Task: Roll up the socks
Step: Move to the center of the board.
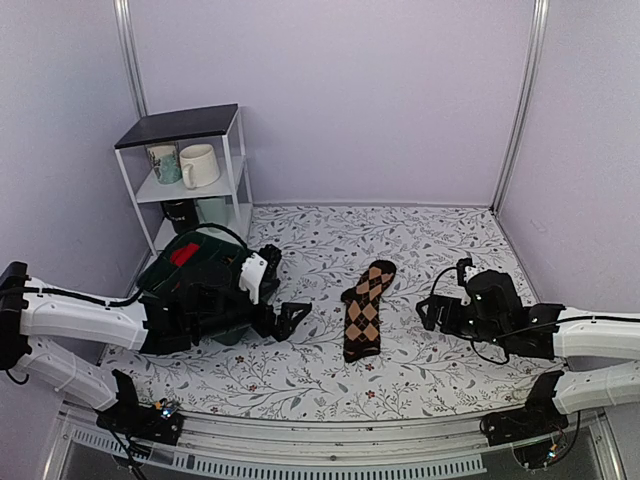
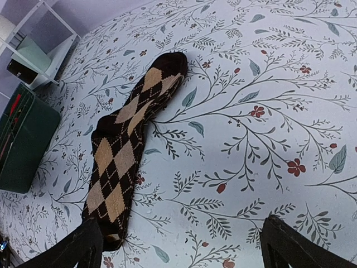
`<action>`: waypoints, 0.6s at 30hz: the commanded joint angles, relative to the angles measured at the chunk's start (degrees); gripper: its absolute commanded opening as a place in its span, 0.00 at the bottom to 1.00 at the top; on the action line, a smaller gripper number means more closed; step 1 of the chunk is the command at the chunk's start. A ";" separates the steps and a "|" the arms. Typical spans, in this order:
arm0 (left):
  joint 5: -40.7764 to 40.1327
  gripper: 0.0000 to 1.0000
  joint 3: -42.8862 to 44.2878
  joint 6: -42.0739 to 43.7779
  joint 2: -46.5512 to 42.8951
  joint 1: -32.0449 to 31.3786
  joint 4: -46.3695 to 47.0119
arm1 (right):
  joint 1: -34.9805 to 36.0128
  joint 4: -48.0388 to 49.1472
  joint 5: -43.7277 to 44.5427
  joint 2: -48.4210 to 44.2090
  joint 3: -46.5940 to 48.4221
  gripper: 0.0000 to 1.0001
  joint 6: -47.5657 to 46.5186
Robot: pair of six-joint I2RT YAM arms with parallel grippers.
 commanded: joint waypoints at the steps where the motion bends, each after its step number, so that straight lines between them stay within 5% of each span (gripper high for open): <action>1: 0.07 0.99 1.29 -0.88 -0.82 -0.38 -0.21 | 0.35 -0.60 -0.04 -1.37 1.16 1.00 -4.26; 9: 3.65 0.99 -2.09 0.04 -3.85 -0.38 4.54 | 0.36 17.77 -16.46 -5.16 -7.50 1.00 -15.79; 18: 13.21 0.99 -8.89 0.37 -3.35 -0.44 14.79 | 3.91 28.52 -26.03 8.06 -8.57 0.94 -22.31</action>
